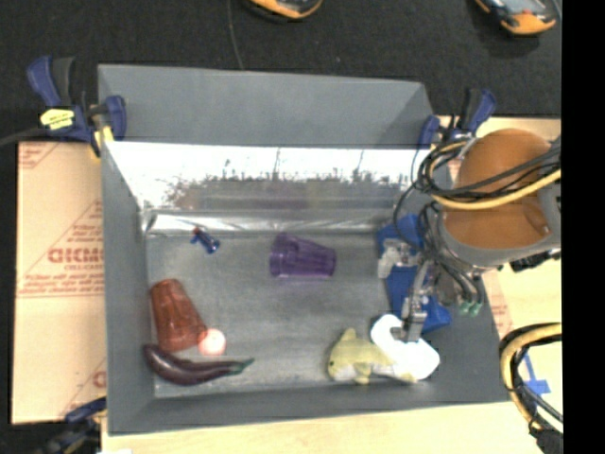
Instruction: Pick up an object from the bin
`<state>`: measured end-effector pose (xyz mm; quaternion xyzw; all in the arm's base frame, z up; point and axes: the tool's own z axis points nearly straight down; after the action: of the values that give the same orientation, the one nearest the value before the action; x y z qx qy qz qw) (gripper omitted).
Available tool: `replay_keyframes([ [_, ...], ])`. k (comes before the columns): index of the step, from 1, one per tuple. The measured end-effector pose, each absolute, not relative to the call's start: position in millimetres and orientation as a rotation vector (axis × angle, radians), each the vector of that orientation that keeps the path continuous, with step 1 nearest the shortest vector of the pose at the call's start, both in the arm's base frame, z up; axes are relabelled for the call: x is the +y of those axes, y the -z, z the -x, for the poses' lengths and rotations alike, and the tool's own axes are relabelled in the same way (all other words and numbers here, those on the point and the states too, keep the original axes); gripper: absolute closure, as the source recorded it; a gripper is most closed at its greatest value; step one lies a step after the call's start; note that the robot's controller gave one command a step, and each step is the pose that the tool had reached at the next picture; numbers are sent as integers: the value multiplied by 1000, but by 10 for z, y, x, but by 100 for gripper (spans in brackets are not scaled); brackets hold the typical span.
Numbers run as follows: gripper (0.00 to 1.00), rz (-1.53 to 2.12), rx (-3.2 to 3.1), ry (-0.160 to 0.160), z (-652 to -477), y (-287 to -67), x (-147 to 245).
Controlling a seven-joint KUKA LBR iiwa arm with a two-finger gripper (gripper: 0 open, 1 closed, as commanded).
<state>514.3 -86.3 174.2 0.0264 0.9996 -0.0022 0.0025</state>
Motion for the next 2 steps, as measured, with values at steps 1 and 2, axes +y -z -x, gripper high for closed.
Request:
replay_keyframes([
  [1,0,102,3140,6,-4989,-2041,-935],
  [2,0,160,3120,13,-5055,-1764,-1175],
])
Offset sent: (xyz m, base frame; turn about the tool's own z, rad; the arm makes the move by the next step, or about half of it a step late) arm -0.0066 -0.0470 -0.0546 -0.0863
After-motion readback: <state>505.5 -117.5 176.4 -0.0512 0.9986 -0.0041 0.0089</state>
